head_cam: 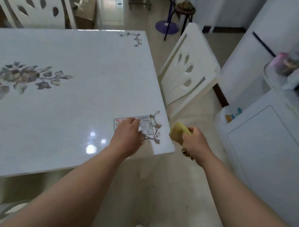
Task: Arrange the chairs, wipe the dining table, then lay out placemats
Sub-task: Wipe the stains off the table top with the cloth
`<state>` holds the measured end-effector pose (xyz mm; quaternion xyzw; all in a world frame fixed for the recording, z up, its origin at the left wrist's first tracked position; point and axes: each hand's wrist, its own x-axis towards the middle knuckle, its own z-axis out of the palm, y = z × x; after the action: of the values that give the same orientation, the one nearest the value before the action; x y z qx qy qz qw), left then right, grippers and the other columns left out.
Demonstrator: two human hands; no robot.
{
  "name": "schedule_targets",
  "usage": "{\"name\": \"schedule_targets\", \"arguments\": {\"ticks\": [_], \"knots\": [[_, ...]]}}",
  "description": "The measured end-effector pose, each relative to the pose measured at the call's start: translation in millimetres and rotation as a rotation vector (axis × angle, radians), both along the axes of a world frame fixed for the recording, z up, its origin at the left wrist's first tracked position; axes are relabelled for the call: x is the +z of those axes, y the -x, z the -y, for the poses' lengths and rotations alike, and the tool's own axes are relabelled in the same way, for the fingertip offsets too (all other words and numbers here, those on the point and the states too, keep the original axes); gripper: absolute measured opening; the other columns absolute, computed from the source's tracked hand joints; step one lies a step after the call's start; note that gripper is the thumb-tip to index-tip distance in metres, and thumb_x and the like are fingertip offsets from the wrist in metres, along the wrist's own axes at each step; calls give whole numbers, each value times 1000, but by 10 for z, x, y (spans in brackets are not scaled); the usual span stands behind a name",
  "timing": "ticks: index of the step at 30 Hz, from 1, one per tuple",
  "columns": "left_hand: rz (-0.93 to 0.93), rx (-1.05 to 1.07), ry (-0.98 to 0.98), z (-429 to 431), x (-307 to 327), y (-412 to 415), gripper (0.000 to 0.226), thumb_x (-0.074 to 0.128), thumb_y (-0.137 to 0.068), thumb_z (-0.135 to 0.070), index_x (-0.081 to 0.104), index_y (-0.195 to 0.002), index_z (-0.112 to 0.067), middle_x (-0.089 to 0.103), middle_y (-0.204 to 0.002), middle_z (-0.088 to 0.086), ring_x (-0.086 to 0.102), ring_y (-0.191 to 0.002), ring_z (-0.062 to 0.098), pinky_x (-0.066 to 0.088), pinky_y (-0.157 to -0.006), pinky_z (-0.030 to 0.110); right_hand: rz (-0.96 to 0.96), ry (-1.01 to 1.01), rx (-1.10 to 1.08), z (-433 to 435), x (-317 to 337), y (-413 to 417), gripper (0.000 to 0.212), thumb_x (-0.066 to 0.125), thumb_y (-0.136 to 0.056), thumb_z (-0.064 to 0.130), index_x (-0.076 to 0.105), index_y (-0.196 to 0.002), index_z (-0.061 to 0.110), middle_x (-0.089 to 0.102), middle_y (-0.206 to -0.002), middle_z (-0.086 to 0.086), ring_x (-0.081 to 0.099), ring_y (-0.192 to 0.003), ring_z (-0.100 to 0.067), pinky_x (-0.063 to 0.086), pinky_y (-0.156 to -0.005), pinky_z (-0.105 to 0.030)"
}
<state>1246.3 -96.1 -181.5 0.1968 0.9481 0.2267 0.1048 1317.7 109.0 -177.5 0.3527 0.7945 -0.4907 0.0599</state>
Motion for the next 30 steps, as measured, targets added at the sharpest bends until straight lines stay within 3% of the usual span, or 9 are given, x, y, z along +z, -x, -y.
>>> {"name": "schedule_targets", "arguments": {"ticks": [2, 4, 6, 8, 12, 16, 23, 26, 30], "knots": [[25, -63, -60, -245, 232, -21, 49, 49, -95, -22, 39, -142, -12, 43, -141, 10, 40, -129, 27, 33, -107, 36, -55, 98, 18, -141, 280, -84, 24, 53, -93, 26, 55, -116, 16, 63, -92, -14, 54, -60, -24, 30, -36, -22], [41, -112, -96, -454, 414, -33, 54, 53, -95, -26, 35, -145, -18, 40, -145, 7, 39, -131, 25, 35, -108, 38, -99, 202, 65, -246, 546, -161, 20, 58, -93, 22, 58, -112, 14, 64, -96, -15, 59, -67, -23, 44, -42, -29], [63, -185, -97, -654, 566, -35, 61, 58, -92, -29, 30, -147, -24, 37, -147, 4, 39, -132, 24, 36, -109, 41, -120, 243, 87, -383, 731, -238, 25, 60, -91, 14, 60, -115, 9, 65, -107, -15, 66, -84, -24, 58, -75, -42], [69, -285, -72, -861, 705, -28, 66, 63, -89, -31, 31, -146, -29, 37, -148, 2, 39, -132, 24, 38, -108, 43, -127, 239, 126, -533, 881, -304, 31, 62, -87, 11, 62, -118, 12, 66, -110, -14, 66, -97, -26, 53, -90, -48], [54, -452, -59, -1320, 969, -29, 42, 67, -86, -27, 55, -126, -27, 55, -125, -1, 55, -112, 18, 48, -98, 36, -146, 247, 160, -769, 1132, -422, 37, 66, -83, 8, 62, -119, 16, 64, -113, -11, 64, -101, -25, 55, -90, -36], [-19, -505, 3, -1734, 1089, 11, 10, 64, -86, -27, 59, -94, -23, 62, -90, -4, 59, -82, 13, 55, -81, 32, -120, 303, 51, -991, 1256, -489, 44, 71, -75, 2, 60, -116, 13, 60, -117, -14, 65, -102, -30, 56, -87, -43], [-46, -644, -5, -2472, 1214, 241, 18, 62, -85, -25, 54, -98, -14, 63, -91, 5, 60, -79, 21, 54, -73, 37, 5, 245, -193, -1527, 1475, -616, 31, 74, -77, 3, 57, -102, 7, 69, -98, -22, 70, -83, -30, 52, -88, -45], [-5, -712, 1, -2783, 1308, 278, 20, 61, -87, -27, 48, -97, -15, 60, -87, 3, 63, -80, 24, 54, -71, 38, 18, 154, -285, -1745, 1581, -695, 41, 83, -71, 14, 57, -102, 9, 70, -90, -12, 68, -70, -18, 56, -72, -34], [103, -810, -74, -3231, 1396, 203, 22, 63, -83, -14, 42, -83, -20, 61, -87, 11, 67, -76, 30, 57, -67, 46, 62, 33, -418, -1979, 1635, -935, 53, 88, -60, 31, 57, -101, 19, 66, -100, -4, 63, -81, -16, 49, -61, -26]]}}
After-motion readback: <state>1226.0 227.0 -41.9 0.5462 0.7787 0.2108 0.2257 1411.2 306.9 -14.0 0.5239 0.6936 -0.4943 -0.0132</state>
